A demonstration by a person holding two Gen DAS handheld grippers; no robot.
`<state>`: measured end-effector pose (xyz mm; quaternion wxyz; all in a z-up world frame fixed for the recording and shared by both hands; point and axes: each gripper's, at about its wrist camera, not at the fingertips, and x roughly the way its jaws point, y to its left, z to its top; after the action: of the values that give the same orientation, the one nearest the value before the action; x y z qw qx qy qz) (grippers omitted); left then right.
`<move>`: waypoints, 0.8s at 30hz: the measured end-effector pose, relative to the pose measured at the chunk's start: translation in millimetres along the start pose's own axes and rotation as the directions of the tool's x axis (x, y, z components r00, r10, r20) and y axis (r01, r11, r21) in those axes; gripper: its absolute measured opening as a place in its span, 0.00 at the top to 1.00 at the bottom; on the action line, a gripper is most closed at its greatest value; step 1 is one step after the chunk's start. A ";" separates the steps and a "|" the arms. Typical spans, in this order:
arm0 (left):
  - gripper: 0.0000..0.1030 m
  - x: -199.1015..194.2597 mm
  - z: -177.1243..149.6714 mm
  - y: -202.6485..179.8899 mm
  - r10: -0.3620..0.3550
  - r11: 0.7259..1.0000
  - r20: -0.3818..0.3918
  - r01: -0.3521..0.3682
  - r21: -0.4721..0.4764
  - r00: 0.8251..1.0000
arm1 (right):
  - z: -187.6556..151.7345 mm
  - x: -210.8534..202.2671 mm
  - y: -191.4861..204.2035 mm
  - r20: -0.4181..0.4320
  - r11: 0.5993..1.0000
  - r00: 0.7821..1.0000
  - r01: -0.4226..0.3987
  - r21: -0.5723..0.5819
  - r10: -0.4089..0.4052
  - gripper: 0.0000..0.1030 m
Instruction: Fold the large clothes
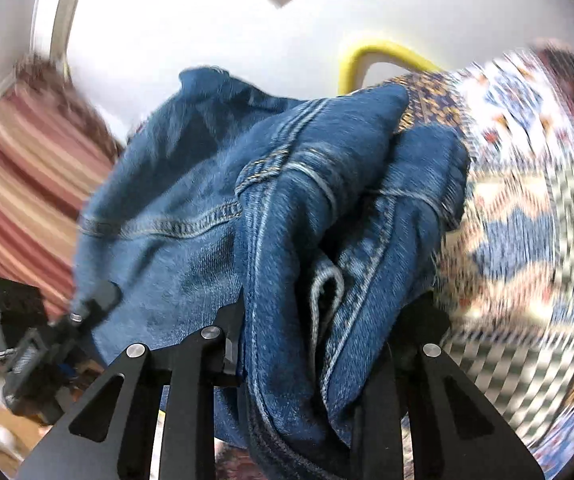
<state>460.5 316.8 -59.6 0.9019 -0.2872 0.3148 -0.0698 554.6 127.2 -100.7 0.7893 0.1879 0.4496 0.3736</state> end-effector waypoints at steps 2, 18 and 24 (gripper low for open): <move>0.57 12.9 -10.9 45.9 0.031 0.993 -0.034 -0.035 -0.109 0.999 | 2.5 31.4 14.4 -0.081 0.995 0.995 0.050 -0.084 -0.057 0.76; 0.35 37.8 -60.4 110.3 0.234 0.969 -0.170 -0.244 -0.041 0.957 | -44.7 90.6 -18.3 -0.275 0.993 0.955 0.095 -0.072 -0.111 0.42; 0.31 1.4 -70.8 82.6 0.350 0.937 -0.147 -0.344 0.065 0.925 | -41.7 51.3 -13.3 -0.161 0.952 0.945 0.261 -0.157 -0.286 0.33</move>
<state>414.1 350.9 -151.9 0.8779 -0.2034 0.4289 0.0627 541.0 155.8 -160.2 0.8000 0.0357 0.5154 0.3050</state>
